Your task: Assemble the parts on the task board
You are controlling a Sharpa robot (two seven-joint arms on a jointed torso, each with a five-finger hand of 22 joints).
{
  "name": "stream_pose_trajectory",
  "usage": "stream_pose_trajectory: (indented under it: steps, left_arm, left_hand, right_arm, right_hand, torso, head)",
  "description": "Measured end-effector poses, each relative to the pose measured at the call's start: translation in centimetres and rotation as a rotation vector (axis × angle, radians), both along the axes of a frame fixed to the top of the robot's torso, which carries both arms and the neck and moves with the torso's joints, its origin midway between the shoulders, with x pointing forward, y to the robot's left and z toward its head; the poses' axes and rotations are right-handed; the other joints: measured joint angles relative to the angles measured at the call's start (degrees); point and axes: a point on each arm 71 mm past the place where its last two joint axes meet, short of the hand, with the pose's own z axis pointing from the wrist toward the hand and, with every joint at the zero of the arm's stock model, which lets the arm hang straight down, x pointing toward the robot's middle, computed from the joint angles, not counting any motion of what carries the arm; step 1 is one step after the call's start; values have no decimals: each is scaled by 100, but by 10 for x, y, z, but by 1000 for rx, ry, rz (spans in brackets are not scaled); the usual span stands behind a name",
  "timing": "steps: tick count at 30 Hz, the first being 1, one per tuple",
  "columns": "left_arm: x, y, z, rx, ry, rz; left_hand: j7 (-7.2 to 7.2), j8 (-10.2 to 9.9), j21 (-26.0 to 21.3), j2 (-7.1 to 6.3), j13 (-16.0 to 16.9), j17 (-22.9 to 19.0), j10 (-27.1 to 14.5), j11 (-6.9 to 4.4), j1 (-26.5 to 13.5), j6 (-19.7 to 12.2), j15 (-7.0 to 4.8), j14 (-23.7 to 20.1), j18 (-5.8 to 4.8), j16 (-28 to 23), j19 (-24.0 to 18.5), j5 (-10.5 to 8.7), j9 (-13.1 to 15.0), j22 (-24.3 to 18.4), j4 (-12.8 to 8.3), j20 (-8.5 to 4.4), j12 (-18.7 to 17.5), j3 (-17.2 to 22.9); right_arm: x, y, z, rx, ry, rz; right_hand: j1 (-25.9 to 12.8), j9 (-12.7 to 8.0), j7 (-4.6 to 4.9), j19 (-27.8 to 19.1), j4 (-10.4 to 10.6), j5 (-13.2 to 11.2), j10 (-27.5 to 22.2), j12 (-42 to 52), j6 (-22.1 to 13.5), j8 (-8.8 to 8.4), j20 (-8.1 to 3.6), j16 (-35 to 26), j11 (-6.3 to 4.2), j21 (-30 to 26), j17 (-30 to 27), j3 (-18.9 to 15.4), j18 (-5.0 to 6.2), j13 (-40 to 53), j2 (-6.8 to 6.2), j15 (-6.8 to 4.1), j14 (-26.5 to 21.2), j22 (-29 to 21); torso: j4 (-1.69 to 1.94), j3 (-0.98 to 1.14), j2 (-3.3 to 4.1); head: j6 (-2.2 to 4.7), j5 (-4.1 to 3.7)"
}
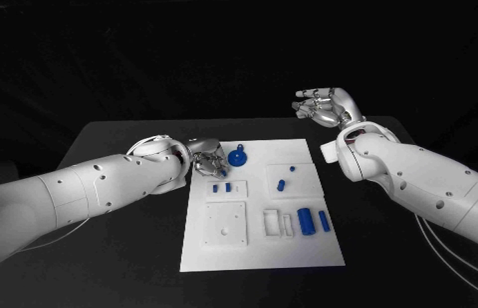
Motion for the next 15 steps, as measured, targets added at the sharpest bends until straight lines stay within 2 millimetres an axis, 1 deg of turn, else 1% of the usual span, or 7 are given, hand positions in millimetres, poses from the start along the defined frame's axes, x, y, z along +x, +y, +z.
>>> stream_pose_trajectory:
  steps: [5, 8, 13, 15]
  left_arm:
    - [0, -1, 0, 4, -2, -2]
    - [0, -2, 0, 7, -4, -2]
    - [1, -3, 1, 22, -13, -9]
    - [0, -4, 1, 30, -19, -14]
  left_hand:
    - [0, 0, 0, -2, 1, 0, 0, 0, -2, -1, 0, 0, 0, 0, 0, 0, -5, 0, 0, 0, 0, 0]
    - [-1, 0, 0, -7, 4, 0, 0, 0, -7, -1, 1, 0, 49, 0, -2, 0, -5, -1, 0, -1, 3, 0]
    - [-4, 0, 0, -6, 12, 0, -2, 2, -5, -4, 1, 0, 62, 0, -22, 0, -2, -1, 0, -21, 4, 0]
    - [-9, 0, 0, -5, 12, 0, -20, 20, -5, -10, 1, 0, 62, 0, -22, -1, -1, -1, 0, -21, 17, 0]
  right_arm:
    - [0, 0, 0, 0, 0, 1]
    - [0, 0, 0, 0, 0, 1]
    - [0, 0, 0, 0, 1, 1]
    - [0, 0, 0, 0, 1, 1]
  right_hand:
    - [0, 0, 0, 0, 0, 0, 0, 0, 0, 0, 0, 0, 0, 0, 0, 0, 0, 0, 0, 0, 0, 0]
    - [0, 0, 0, 0, 0, 0, 0, 0, 0, 0, 0, 0, 0, 0, 0, 0, 0, 0, 0, 0, 0, 0]
    - [0, 0, 0, 0, 0, 0, 0, 0, 0, 0, 0, 0, 0, 0, 0, 0, 0, 0, 0, 0, 0, 0]
    - [0, 0, 0, 0, 0, 0, 0, 0, 0, 0, 0, 0, 0, 0, 0, 0, 0, 0, 0, 0, 0, 0]
  torso:
    - [0, -2, 0]
    - [0, -2, 0]
    - [0, -1, 0]
    - [1, -1, 0]
  head:
    - [-2, 0]
    - [-2, 0]
    - [-10, -15]
    - [-10, -18]
